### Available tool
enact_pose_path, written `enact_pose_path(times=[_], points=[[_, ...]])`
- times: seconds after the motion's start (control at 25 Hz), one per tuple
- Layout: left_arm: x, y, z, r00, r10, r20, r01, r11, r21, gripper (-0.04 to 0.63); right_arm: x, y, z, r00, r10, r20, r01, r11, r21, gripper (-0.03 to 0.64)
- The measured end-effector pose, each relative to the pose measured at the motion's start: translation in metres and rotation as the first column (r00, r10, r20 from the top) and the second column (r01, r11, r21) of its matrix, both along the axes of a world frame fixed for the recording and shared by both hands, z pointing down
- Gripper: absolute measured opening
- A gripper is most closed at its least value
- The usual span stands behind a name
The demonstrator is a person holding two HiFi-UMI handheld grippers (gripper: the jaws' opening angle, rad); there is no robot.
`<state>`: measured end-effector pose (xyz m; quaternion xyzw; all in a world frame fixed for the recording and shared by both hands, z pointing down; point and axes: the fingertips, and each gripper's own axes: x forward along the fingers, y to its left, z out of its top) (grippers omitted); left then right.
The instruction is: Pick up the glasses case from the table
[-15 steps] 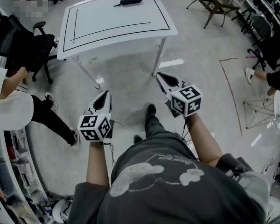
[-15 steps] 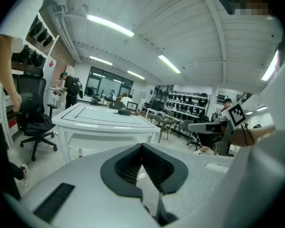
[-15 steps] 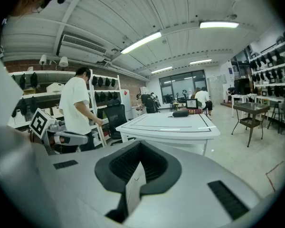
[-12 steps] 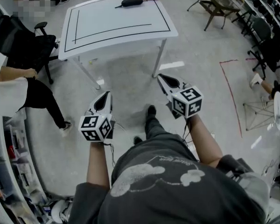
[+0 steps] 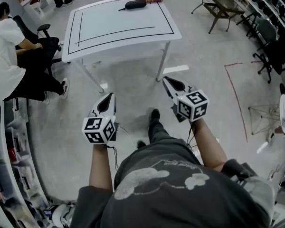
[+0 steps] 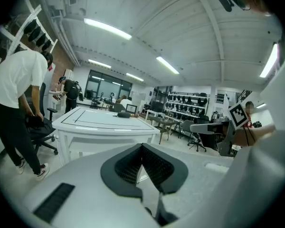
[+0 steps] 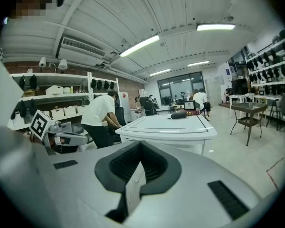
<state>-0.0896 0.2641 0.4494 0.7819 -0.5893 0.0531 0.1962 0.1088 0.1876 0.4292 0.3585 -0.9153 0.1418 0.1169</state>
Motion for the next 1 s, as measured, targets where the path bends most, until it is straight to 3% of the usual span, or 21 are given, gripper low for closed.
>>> enact_pose_path(times=[0.36, 1.0], points=[[-0.014, -0.029, 0.006, 1.000, -0.025, 0.011, 0.025, 0.999, -0.019, 0.002, -0.001, -0.029, 0.009, 0.999, 0.020, 0.033, -0.019, 1.000, -0.024, 0.000], [-0.003, -0.200, -0.004, 0.997, -0.042, 0.068, 0.042, 0.999, -0.005, 0.002, 0.000, -0.208, 0.010, 0.997, 0.007, 0.079, -0.005, 1.000, -0.031, 0.000]])
